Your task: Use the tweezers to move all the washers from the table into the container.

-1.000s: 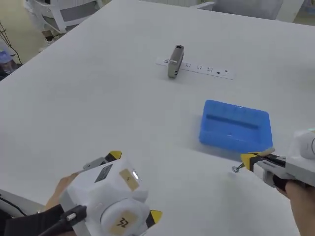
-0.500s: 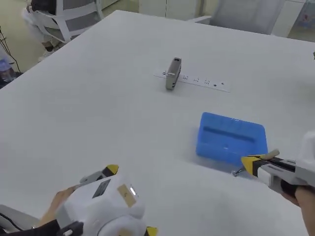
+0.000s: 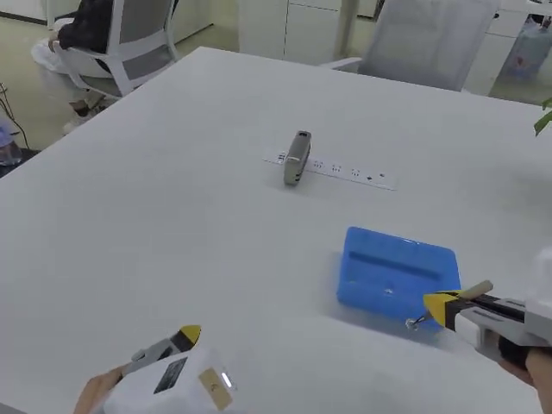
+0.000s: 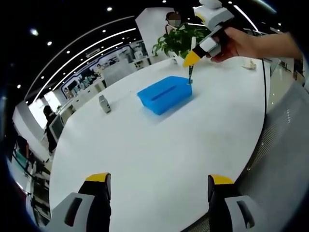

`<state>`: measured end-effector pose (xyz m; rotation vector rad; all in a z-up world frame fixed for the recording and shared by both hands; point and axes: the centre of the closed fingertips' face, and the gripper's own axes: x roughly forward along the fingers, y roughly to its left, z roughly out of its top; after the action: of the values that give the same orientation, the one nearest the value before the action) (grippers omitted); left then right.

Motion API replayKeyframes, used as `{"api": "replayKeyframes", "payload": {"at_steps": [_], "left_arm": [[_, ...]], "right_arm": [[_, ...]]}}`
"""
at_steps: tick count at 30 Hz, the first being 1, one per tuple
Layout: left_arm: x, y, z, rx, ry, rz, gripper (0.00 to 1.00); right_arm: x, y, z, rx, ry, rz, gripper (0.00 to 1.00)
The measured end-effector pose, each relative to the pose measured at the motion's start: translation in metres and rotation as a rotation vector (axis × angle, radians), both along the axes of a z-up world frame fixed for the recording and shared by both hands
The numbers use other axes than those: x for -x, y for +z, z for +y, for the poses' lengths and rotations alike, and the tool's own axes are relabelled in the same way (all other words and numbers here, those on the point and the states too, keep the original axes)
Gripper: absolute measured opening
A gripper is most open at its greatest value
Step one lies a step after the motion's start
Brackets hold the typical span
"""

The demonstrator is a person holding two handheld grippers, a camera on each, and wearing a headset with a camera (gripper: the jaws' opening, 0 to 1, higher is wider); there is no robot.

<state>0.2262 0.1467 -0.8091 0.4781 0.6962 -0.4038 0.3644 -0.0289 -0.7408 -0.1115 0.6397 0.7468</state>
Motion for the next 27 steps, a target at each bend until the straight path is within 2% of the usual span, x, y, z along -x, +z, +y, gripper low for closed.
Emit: {"api": "replayKeyframes", "payload": {"at_steps": [10,17,24,27], "left_arm": [[0.001,-0.002,0.001,-0.013,0.003,0.014,0.83],[0.002,-0.002,0.000,-0.023,-0.004,0.018,0.83],[0.002,-0.002,0.001,-0.028,-0.002,0.021,0.83],[0.002,-0.002,0.001,-0.037,-0.005,0.018,0.83]], "right_arm": [[-0.004,0.015,0.000,-0.023,-0.023,-0.015,0.02],[-0.015,0.025,-0.004,-0.013,-0.025,-0.041,0.02],[-0.027,0.026,-0.006,-0.017,-0.034,-0.052,0.02],[-0.037,0.022,-0.008,-0.017,-0.040,-0.054,0.02]]}}
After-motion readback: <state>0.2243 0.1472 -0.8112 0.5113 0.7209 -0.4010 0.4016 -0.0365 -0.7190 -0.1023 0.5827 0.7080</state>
